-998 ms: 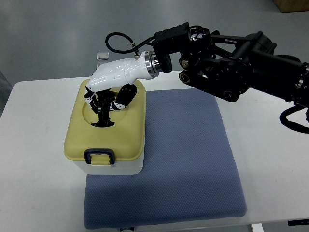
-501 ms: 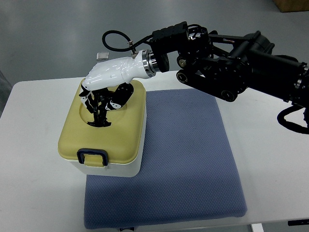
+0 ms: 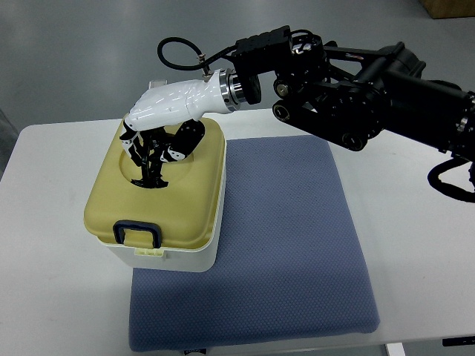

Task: Open white storage box with right hand
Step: 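Lift the yellow lid off the white box with the right hand, then move the lid beside the box and lower it onto the cushion pad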

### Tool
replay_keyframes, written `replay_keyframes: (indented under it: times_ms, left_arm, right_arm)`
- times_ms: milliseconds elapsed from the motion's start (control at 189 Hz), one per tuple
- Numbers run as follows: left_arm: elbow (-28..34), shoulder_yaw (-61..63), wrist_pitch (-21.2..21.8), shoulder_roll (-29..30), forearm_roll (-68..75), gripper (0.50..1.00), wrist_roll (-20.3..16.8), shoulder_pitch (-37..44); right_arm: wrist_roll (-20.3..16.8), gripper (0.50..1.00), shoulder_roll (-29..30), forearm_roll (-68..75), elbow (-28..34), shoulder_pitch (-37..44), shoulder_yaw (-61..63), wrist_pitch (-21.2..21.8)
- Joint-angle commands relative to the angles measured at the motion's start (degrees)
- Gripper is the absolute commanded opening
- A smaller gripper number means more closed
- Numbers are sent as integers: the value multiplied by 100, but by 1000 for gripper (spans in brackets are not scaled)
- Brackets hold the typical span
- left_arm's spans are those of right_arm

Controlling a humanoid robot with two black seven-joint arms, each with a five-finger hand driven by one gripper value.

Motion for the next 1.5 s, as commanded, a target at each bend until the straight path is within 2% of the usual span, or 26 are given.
replay_keyframes:
  times_ms: [0,253,507,792,955,1277,1494]
  left_arm:
    - [0,-3,0,0,0,1000,-1,0]
    - [0,-3,0,0,0,1000,-1,0]
    - [0,6,0,0,0,1000,8,0]
    - [0,-3,0,0,0,1000,-1,0]
    - [0,6,0,0,0,1000,-1,0]
    - [-9,-12,0,0,0,1000,-1,0]
    - [9,6,0,0,0,1000,-1,0]
  right_arm:
    - [0,500,-24,4,-33,66,92,19]
    - [0,500,-410,4,-156,66,488,2]
    - [0,500,-1078,311,-876,-48,514,-51]
    - [0,500,-1746,408,-1289,-585,444,-69]
    - [0,500,-1834,408,-1491,-875,417,-77]
    - [0,500,-1852,373,-1483,-1419,286,-253]
    - [0,500,-1729,355,-1430,-1490,286,-376]
